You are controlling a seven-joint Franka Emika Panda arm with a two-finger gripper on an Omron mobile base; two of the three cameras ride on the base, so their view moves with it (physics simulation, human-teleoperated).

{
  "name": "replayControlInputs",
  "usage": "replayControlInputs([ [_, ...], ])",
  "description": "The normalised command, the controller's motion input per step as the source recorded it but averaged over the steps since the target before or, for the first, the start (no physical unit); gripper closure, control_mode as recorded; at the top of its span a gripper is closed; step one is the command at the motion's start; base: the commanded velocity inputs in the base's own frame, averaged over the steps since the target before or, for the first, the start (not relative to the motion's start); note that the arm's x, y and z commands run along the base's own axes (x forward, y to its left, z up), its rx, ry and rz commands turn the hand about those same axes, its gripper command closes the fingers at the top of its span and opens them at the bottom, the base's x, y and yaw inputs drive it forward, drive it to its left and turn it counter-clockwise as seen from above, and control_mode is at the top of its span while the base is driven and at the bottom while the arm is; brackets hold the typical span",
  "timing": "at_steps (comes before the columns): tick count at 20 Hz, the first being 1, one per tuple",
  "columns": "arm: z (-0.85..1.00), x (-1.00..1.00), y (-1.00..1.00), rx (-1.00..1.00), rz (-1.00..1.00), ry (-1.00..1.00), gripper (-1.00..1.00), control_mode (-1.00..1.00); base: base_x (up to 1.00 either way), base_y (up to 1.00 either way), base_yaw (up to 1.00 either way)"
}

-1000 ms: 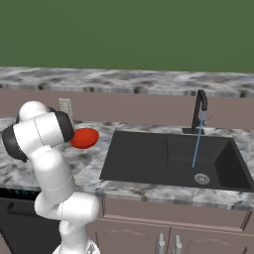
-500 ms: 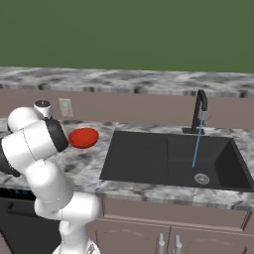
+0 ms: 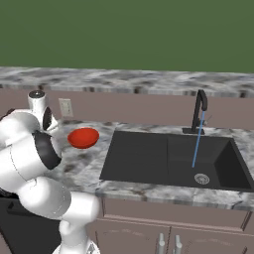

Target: Rinse each bowl for a few seconds and place them down in the sink or on the counter.

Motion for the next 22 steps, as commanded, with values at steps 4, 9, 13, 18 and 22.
replayControlInputs([
  [4, 0.56, -0.06, -0.48, 0.07, -0.26, 0.20, 1.00, -1.00, 0.00, 0.00, 0.00],
  [9, 0.55, -0.11, -0.57, 0.02, -0.26, 0.10, 1.00, -1.00, 0.00, 0.00, 0.00],
  [13, 0.35, -0.13, -0.44, 0.01, -0.30, 0.05, 1.00, -1.00, 0.00, 0.00, 0.00],
  [18, 0.16, -0.05, -0.27, -0.04, -0.34, 0.03, 1.00, -1.00, 0.00, 0.00, 0.00],
  [22, 0.16, 0.00, -0.28, -0.05, -0.35, 0.02, 1.00, -1.00, 0.00, 0.00, 0.00],
])
